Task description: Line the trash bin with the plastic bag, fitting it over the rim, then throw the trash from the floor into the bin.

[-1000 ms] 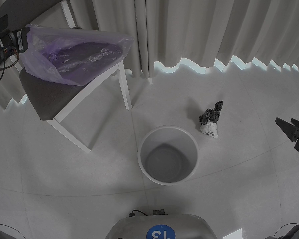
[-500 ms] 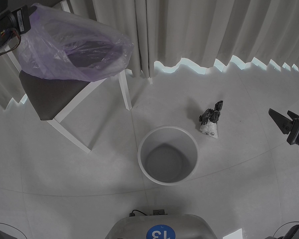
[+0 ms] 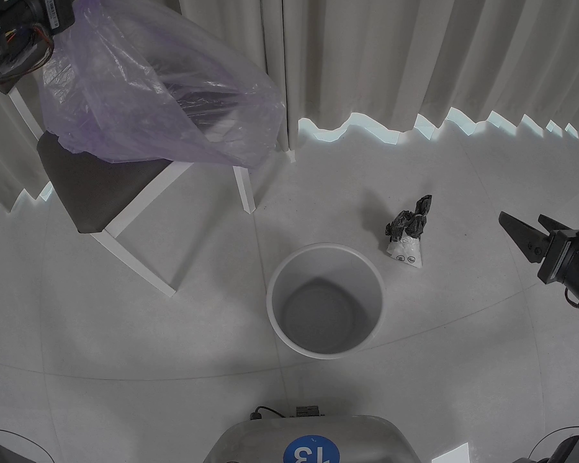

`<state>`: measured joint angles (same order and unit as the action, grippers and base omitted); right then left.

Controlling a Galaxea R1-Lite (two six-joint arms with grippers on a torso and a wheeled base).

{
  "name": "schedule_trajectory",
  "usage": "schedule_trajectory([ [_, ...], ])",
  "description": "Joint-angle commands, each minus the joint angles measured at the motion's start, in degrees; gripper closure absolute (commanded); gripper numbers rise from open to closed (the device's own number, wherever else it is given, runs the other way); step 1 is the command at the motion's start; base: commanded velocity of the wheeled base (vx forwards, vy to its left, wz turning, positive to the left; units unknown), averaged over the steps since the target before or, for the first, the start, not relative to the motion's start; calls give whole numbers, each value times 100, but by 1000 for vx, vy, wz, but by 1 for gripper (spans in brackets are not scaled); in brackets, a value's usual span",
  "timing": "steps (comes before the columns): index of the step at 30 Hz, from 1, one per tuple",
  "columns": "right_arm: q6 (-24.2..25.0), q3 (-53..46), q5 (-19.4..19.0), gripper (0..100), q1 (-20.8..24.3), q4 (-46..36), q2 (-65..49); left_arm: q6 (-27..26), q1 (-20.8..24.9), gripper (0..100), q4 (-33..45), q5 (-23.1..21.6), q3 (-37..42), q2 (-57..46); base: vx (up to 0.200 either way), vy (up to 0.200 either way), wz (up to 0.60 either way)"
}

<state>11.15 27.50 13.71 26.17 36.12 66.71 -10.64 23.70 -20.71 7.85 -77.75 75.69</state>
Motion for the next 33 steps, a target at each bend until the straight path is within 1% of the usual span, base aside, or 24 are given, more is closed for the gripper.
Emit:
schedule_trajectory([
  [1,27,-8,44,0,178,114,264,1,188,100,-3,-12,-21,25,0,0,0],
  [5,106,-34,44,0,239,317,501,1,249,100,-3,-20,-56,25,0,0,0],
  [6,256,-26,44,0,283,413,615,1,337,100,-3,-20,-56,-2,0,0,0],
  [9,493,1,44,0,362,510,800,1,469,100,-3,-20,-56,-19,0,0,0],
  [10,493,1,44,0,362,510,800,1,469,100,-3,-20,-56,-19,0,0,0],
  [11,651,27,44,0,389,589,958,-8,539,100,6,-20,-47,-28,0,0,0],
  [13,765,45,44,0,415,730,1108,1,618,100,6,-20,-38,-37,0,0,0],
  [19,871,54,44,0,556,1345,1547,-17,777,100,-3,-20,-47,-72,0,0,0],
  [22,932,54,70,0,714,1626,1837,-34,847,100,6,-12,-73,-116,0,0,0],
  [24,968,62,123,0,775,1732,1969,-34,856,100,6,-12,-65,-160,0,0,0],
  [25,994,97,228,0,881,1864,2154,-43,856,100,6,-20,-47,-213,0,0,0],
  [26,994,97,228,0,881,1864,2154,-43,856,100,6,-20,-47,-213,0,0,0],
  [27,1003,168,395,0,1039,2127,2417,-43,856,100,15,-20,-47,-283,0,0,0],
  [28,1003,168,395,0,1039,2127,2417,-43,856,100,15,-20,-47,-283,0,0,0],
  [29,1003,212,483,0,1162,2435,2698,-34,908,100,50,-29,-56,-336,0,0,0],
  [30,1003,229,492,0,1232,2593,2830,-26,944,100,76,-29,-56,-371,0,0,0],
  [32,1003,229,492,0,1241,2619,2857,-26,944,100,76,-29,-56,-371,0,0,0],
  [33,1055,300,589,0,1399,3024,3217,-17,979,100,85,-29,-21,-432,0,0,0],
])
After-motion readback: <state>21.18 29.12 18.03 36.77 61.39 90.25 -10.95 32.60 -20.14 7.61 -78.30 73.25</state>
